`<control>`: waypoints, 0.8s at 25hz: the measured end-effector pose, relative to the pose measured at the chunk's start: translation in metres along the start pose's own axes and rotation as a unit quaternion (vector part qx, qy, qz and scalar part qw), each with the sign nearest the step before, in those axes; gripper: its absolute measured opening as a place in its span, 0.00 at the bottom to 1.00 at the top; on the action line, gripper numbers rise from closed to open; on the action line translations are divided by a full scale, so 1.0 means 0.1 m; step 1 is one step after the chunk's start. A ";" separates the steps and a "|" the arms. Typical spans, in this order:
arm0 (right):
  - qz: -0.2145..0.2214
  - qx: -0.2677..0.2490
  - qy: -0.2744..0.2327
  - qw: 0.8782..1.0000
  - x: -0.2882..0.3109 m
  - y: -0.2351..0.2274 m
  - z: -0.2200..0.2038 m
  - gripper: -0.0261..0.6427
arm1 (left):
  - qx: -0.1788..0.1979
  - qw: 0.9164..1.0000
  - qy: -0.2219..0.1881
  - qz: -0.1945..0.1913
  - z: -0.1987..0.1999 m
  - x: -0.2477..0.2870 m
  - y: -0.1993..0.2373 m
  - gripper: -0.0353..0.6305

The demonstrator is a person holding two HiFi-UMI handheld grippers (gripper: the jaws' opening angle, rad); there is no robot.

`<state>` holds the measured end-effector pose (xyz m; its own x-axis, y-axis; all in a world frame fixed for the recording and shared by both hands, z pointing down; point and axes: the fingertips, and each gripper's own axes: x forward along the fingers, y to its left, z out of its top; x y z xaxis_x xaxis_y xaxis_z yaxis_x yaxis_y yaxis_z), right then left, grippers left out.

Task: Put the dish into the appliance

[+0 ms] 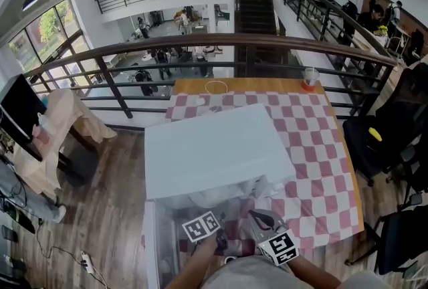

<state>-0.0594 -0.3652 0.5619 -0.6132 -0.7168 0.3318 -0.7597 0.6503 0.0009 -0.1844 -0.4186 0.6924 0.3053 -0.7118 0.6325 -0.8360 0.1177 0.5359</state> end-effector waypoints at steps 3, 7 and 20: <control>-0.007 0.001 -0.003 1.000 -0.03 -0.03 0.00 0.04 | 0.115 0.989 -0.049 0.082 0.08 -0.11 0.07 0.85; -0.013 0.002 -0.002 1.000 -0.08 -0.04 -0.03 0.04 | 0.192 0.973 -0.076 0.104 0.10 -0.10 -0.01 0.85; -0.025 0.006 -0.001 1.000 -0.11 -0.09 -0.05 0.04 | 0.210 0.963 -0.080 0.151 0.27 0.03 0.09 0.70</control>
<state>-0.0448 -0.3615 0.5627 -0.5753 -0.7489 0.3290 -0.7916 0.6110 0.0066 -0.2028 -0.4380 0.6840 -0.0260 -0.7903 0.6122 -0.9965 0.0694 0.0472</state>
